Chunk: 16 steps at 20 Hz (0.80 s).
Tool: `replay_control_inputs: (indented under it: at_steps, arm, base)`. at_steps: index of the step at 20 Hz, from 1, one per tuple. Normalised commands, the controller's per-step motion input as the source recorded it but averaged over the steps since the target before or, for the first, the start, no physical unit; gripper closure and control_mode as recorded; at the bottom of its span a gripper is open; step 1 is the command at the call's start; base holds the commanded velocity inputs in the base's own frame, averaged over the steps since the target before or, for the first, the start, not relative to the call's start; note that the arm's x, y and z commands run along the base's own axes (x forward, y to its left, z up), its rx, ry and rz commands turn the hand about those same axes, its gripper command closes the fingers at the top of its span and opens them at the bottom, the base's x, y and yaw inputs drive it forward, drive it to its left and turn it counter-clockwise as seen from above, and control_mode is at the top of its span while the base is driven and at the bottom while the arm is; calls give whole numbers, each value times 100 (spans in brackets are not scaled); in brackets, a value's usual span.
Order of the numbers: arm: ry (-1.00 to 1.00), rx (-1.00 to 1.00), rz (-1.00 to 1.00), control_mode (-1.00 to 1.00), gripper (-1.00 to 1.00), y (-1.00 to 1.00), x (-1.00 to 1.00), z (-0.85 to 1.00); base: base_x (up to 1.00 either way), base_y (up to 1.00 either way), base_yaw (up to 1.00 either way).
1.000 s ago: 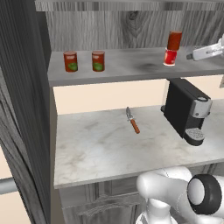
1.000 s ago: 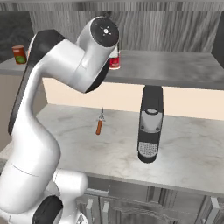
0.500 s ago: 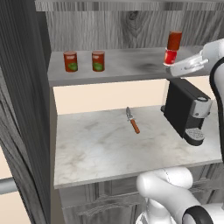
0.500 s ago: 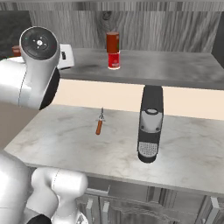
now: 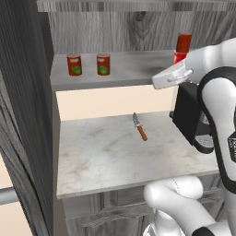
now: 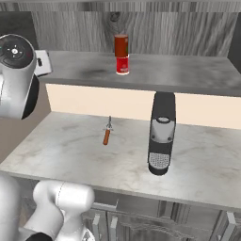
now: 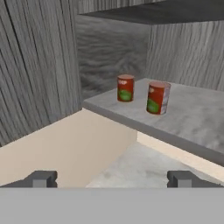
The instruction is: Stack two cans on top of the other two cans in the cabinet.
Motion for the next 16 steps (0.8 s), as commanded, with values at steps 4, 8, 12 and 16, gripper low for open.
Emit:
replay_control_inputs:
  at_steps: [4,8,12,16]
  arm:
    - [0,0,7,-100,-100,53,0,0]
    - [0,0,0,-100,-100,21,0,0]
    - [0,0,-1,-100,-100,2,6,0]
    - [0,0,-5,-100,-100,0,29,0]
  base:
    - [0,0,0]
    - [0,0,0]
    - [0,0,0]
    - [0,0,0]
